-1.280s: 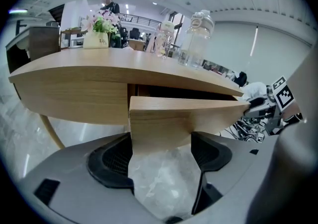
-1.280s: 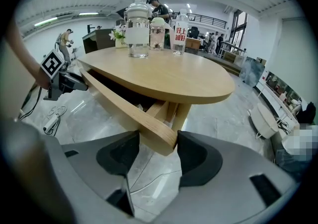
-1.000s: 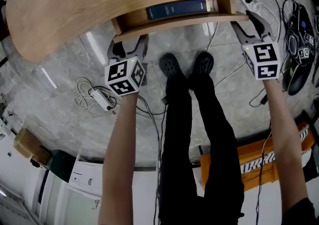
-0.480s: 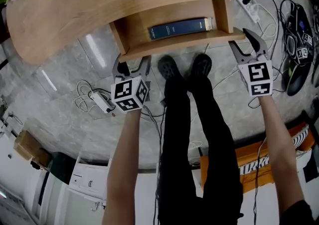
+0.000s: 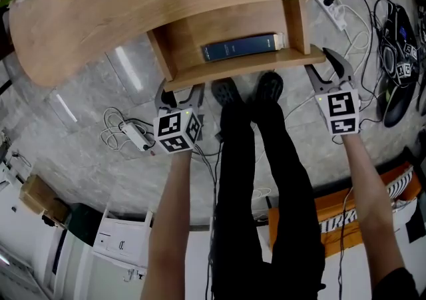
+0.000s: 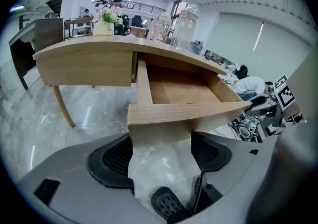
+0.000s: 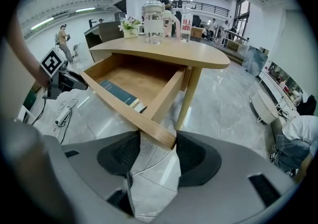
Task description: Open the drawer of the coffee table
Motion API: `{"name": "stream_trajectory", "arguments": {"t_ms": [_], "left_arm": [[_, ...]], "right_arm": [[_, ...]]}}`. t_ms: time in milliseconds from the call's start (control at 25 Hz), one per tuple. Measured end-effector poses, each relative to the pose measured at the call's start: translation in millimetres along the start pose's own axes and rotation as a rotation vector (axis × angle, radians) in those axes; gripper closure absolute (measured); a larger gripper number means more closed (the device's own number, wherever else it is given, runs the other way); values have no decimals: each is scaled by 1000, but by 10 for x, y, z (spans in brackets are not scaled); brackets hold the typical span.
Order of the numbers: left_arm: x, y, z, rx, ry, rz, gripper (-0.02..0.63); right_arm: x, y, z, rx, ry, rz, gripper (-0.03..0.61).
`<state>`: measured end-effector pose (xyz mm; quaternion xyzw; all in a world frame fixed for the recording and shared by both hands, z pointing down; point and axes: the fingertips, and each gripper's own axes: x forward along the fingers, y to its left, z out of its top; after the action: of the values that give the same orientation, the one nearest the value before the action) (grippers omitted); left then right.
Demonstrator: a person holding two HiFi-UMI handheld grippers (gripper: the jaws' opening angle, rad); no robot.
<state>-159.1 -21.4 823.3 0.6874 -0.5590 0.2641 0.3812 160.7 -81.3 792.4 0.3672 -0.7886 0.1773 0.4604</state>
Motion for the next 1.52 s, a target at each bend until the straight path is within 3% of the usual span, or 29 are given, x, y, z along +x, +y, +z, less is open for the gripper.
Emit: {"name": "stream_trajectory", "arguments": {"t_ms": [800, 1040, 1280, 1520], "left_arm": [[129, 13, -123, 21, 12, 10, 239], [97, 18, -192, 8, 45, 12, 239], [-177, -54, -201, 3, 59, 41, 239], [-798, -287, 149, 6, 10, 46, 239]], "right_arm": [[123, 23, -136, -11, 33, -31, 353], [29, 18, -148, 89, 37, -75, 353], [-299, -15, -31, 105, 19, -84, 353], [-869, -23, 378, 122, -30, -79, 353]]}}
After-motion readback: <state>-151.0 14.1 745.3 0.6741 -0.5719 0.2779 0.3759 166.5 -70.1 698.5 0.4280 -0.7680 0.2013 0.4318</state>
